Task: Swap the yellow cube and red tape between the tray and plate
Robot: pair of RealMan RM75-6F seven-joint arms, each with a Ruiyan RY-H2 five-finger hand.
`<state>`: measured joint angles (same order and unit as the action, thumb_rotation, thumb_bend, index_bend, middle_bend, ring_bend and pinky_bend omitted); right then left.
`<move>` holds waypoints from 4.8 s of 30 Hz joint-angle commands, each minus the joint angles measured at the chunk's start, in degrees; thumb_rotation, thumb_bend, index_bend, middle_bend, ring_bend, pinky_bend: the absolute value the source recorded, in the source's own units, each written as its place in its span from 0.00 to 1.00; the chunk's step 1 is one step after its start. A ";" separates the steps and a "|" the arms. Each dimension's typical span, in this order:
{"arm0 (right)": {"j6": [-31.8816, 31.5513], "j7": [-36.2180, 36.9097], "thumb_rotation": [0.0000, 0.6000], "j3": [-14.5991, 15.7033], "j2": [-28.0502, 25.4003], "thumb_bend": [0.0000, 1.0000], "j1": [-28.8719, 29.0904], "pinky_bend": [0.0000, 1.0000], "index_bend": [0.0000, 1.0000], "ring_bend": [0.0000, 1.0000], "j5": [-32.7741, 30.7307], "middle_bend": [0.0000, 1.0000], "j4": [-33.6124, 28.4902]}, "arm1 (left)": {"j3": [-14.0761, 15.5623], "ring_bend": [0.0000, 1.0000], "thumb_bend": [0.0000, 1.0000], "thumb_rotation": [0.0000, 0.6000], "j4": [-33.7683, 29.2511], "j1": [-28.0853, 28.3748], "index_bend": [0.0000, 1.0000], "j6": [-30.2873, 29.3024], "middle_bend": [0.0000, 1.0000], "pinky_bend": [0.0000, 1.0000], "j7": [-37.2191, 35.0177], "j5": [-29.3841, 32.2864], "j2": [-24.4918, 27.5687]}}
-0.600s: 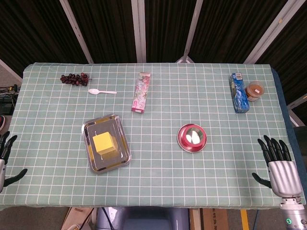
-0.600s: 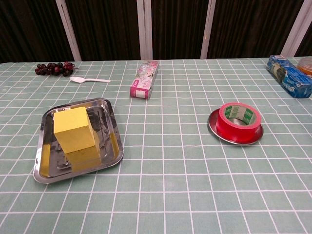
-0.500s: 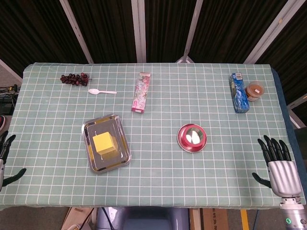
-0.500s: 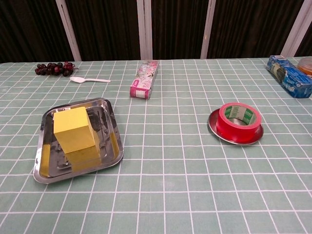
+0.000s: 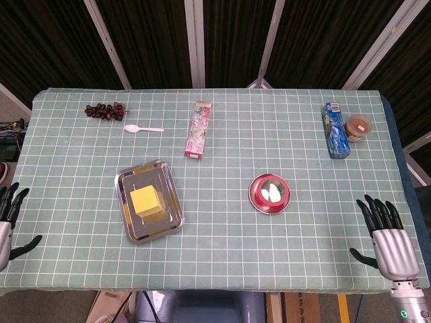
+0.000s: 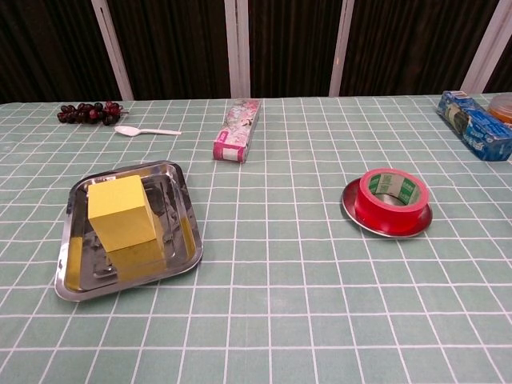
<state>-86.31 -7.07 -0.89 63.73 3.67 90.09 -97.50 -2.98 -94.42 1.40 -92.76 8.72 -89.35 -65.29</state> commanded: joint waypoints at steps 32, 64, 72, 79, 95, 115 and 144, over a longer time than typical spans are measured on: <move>41.17 -20.57 1.00 -11.81 9.77 0.05 36.26 0.00 0.04 0.01 -41.10 0.00 -1.66 | -1.97 0.00 0.05 1.00 1.07 0.30 0.10 0.49 0.00 0.00 2.68 3.77 -1.18; 41.85 -19.73 1.00 -6.52 19.56 0.25 45.76 0.34 0.36 0.49 -44.47 0.25 14.47 | -2.99 0.00 0.05 1.00 1.51 0.48 0.10 -0.21 0.00 0.00 5.75 5.31 -2.76; 38.45 -17.76 1.00 -9.44 16.75 0.28 46.23 0.34 0.38 0.50 -39.50 0.26 10.69 | -3.06 0.00 0.05 1.00 1.45 0.21 0.10 -0.65 0.00 0.00 5.01 5.35 -2.46; 40.76 -19.27 1.00 -14.13 16.17 0.28 51.61 0.34 0.38 0.50 -44.67 0.26 7.83 | -3.52 0.00 0.05 1.00 1.67 0.22 0.10 -0.41 0.00 0.00 4.37 6.27 -2.23; 45.71 -18.32 1.00 -15.12 34.80 0.22 62.82 0.27 0.26 0.39 -50.80 0.15 26.97 | -3.38 0.00 0.05 1.00 2.32 0.69 0.10 0.93 0.00 0.00 4.15 6.85 -2.17; 42.80 -14.93 1.00 -13.56 27.38 0.05 58.77 0.02 0.12 0.04 -45.33 0.00 19.88 | -2.74 0.00 0.05 1.00 2.18 1.12 0.10 1.60 0.00 0.00 4.54 5.99 -2.40; -0.26 5.31 1.00 12.45 -1.52 0.04 10.59 0.00 0.12 0.04 -9.03 0.00 0.32 | -7.64 0.00 0.00 1.00 -12.93 24.81 0.10 35.99 0.00 0.00 19.38 19.18 2.76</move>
<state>-86.59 -1.91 11.66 62.34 14.42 81.05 -97.32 -9.16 -106.02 22.23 -61.08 24.58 -74.20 -61.24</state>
